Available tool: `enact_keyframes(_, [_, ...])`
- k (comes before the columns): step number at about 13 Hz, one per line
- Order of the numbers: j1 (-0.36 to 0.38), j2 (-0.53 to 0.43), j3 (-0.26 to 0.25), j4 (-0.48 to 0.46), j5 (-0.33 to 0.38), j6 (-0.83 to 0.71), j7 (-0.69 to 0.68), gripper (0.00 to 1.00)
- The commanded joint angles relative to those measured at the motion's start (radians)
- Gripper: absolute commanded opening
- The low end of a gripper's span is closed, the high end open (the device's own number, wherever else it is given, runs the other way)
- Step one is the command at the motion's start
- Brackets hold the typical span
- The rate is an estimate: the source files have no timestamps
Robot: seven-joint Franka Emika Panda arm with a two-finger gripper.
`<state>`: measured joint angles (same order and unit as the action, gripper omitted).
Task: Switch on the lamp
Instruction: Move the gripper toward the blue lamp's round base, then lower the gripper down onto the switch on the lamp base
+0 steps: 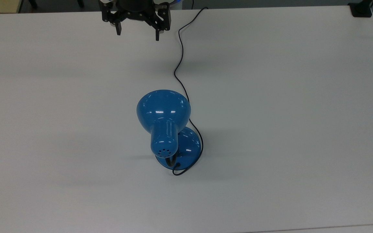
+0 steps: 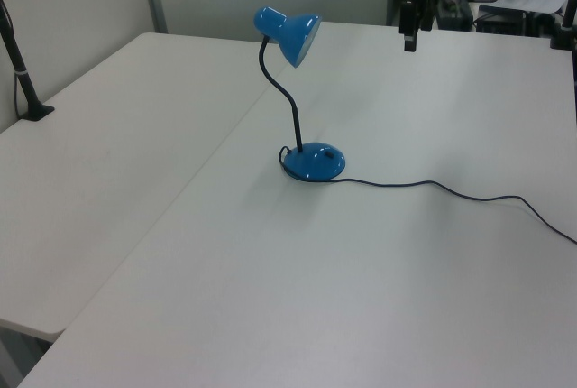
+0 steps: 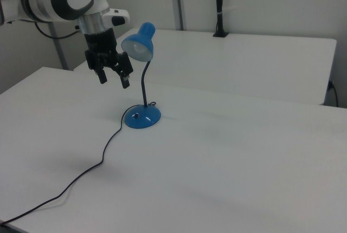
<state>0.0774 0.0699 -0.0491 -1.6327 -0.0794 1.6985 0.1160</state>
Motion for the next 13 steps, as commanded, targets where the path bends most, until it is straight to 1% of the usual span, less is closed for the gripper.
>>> enact_keyframes(1, [0.019,0.005,-0.017,0.016,0.012,-0.036,0.007,0.99])
enact_keyframes(2, [0.018,0.005,-0.017,0.014,0.012,-0.034,-0.013,0.68])
enact_keyframes(3, [0.016,0.004,-0.017,0.008,0.013,-0.036,-0.031,0.42])
enact_keyframes(4, [0.016,0.004,-0.017,0.002,0.013,-0.034,-0.048,0.23])
enact_keyframes(5, [0.019,0.005,-0.017,0.002,0.013,-0.031,-0.061,0.08])
enact_keyframes(6, [0.021,0.005,-0.015,0.002,0.013,-0.034,-0.064,0.00])
enact_keyframes(8, [0.021,0.007,-0.015,0.001,0.013,-0.030,-0.065,0.00])
enact_keyframes(11, [0.025,0.008,-0.009,-0.012,0.013,-0.022,-0.107,0.00])
enact_keyframes(13, [0.028,0.024,-0.006,-0.027,0.015,0.031,-0.107,0.00])
